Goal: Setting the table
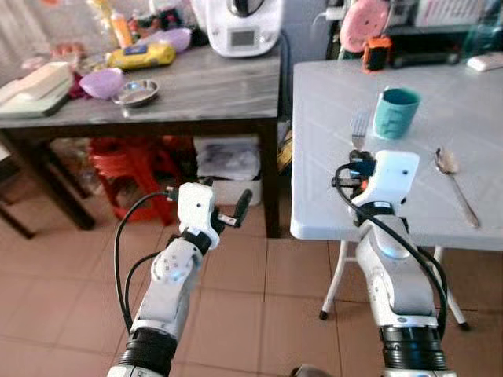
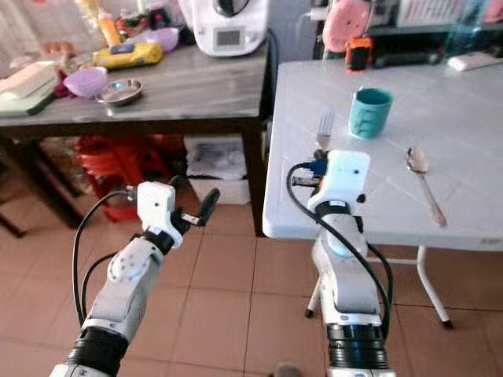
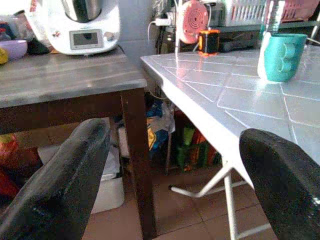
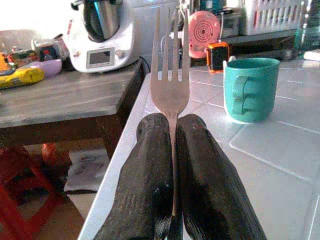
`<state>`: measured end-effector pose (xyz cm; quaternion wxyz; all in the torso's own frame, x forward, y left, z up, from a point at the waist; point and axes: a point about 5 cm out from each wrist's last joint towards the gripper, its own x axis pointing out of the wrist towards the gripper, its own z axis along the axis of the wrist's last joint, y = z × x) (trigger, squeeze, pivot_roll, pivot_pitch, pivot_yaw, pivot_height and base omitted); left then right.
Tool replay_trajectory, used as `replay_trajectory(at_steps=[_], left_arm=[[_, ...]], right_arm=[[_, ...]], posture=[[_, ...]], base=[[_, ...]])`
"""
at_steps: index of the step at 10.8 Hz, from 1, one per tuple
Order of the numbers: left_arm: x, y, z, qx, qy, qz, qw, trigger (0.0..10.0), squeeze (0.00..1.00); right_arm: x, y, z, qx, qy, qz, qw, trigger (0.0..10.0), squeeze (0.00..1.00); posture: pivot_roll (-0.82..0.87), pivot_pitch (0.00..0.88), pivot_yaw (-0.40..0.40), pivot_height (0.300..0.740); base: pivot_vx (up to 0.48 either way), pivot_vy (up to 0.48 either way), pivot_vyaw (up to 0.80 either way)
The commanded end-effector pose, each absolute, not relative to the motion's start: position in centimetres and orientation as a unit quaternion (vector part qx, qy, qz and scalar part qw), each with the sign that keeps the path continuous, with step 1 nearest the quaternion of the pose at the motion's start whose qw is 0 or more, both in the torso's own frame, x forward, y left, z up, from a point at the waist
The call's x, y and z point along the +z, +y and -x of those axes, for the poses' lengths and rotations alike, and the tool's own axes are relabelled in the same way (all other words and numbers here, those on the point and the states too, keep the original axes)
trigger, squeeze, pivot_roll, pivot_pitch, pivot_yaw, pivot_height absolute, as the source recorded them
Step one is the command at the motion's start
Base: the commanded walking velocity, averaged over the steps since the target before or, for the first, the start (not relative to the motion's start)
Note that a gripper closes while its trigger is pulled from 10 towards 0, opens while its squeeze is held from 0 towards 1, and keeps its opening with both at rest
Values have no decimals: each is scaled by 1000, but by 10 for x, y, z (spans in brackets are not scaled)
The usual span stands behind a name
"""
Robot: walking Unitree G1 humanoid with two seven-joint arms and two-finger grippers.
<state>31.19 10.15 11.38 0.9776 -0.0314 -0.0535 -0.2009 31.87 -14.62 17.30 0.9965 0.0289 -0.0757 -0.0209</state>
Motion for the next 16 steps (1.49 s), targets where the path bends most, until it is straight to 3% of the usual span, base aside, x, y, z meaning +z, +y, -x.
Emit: replay_trajectory(at_steps=[1, 16], left_arm=[[112, 111, -313, -188, -47, 23, 981, 10000, 0], [110, 105, -308, -197, -44, 25, 979, 10000, 0]], right_arm=[[175, -136, -319, -4, -80, -34, 996, 10000, 0], [175, -132, -317, 8, -85, -33, 996, 10000, 0]], posture=[[-79, 72, 102, 740], [-75, 75, 105, 740]], base=[[0, 330, -531], [0, 397, 0]])
